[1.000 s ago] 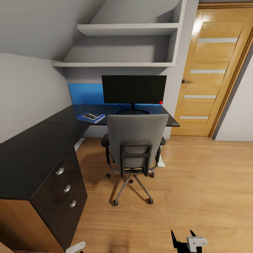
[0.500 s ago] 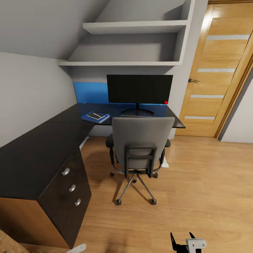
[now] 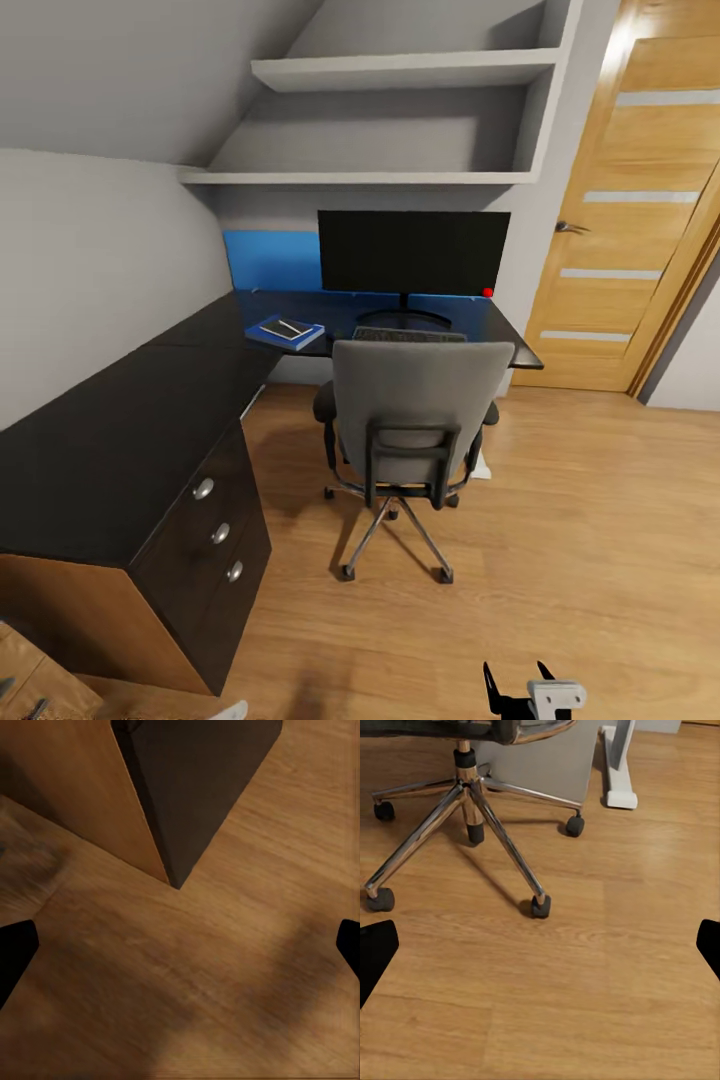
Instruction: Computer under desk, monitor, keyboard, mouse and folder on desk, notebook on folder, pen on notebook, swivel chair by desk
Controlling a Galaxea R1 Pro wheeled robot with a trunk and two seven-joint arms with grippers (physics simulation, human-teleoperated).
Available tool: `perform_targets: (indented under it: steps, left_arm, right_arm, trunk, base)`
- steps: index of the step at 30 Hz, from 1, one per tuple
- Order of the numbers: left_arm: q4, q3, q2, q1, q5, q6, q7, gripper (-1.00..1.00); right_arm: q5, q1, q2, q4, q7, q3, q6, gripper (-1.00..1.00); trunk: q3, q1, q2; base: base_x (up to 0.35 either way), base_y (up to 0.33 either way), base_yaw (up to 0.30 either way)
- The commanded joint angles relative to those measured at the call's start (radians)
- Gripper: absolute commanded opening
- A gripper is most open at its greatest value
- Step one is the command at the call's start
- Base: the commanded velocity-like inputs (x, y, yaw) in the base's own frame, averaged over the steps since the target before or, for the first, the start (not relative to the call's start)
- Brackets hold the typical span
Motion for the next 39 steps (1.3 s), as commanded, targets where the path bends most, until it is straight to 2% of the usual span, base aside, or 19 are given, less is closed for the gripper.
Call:
perform_targets:
  steps: [1,4,5,9,12,14,17,20,26,39]
  left_arm:
    - [-0.001,-0.008,0.000,0.003,0.000,-0.001,0.010,1.00]
    - [0.000,-0.007,0.004,0.076,-0.006,-0.002,0.010,1.00]
    - [0.000,-0.007,0.007,0.109,-0.008,-0.004,0.010,1.00]
    - [0.000,-0.007,0.016,0.162,-0.010,-0.009,0.009,1.00]
    - [0.000,-0.007,0.020,0.201,-0.020,-0.029,0.008,1.00]
    - [0.000,-0.007,0.024,0.222,-0.055,-0.067,0.008,1.00]
    - [0.000,-0.007,0.027,0.232,-0.109,-0.099,0.008,1.00]
    - [0.000,-0.007,0.028,0.236,-0.133,-0.110,0.009,1.00]
    - [0.000,-0.007,0.029,0.237,-0.141,-0.115,0.010,1.00]
    - [0.000,-0.007,0.029,0.237,-0.141,-0.115,0.010,1.00]
  right_arm:
    - [-0.010,0.000,0.000,0.003,0.004,0.008,-0.004,1.00]
    - [-0.011,0.068,-0.003,0.002,0.002,0.006,-0.014,1.00]
    - [-0.012,0.110,-0.007,0.002,0.001,0.005,-0.048,1.00]
    - [-0.015,0.182,-0.021,0.003,0.001,0.005,-0.117,1.00]
    - [-0.015,0.204,-0.021,0.003,0.001,0.007,-0.117,1.00]
    - [-0.014,0.210,-0.019,0.002,0.002,0.008,-0.117,1.00]
    - [-0.014,0.213,-0.018,0.001,0.002,0.009,-0.117,1.00]
    - [-0.013,0.214,-0.017,0.000,0.003,0.009,-0.117,1.00]
    - [-0.011,0.214,-0.017,0.000,0.007,0.011,-0.117,1.00]
    - [-0.011,0.215,-0.017,0.001,0.008,0.009,-0.117,1.00]
  trunk:
    - [0.001,-0.004,0.007]
    - [0.006,-0.016,0.028]
    - [0.007,-0.019,0.035]
    - [0.014,-0.035,0.063]
    - [0.019,-0.046,0.084]
    - [0.022,-0.054,0.098]
    - [0.027,-0.065,0.119]
    - [0.032,-0.077,0.140]
    - [0.050,-0.100,0.182]
    - [0.109,-0.150,0.273]
  base:
    - [0.000,0.000,0.099]
    - [0.000,0.000,0.099]
    - [0.000,0.000,0.100]
    - [0.000,0.000,0.100]
    - [0.000,0.000,0.102]
    - [0.000,0.000,0.104]
    - [0.000,0.000,0.105]
    - [0.000,0.000,0.100]
    - [0.000,0.000,0.030]
    - [0.000,0.000,-0.047]
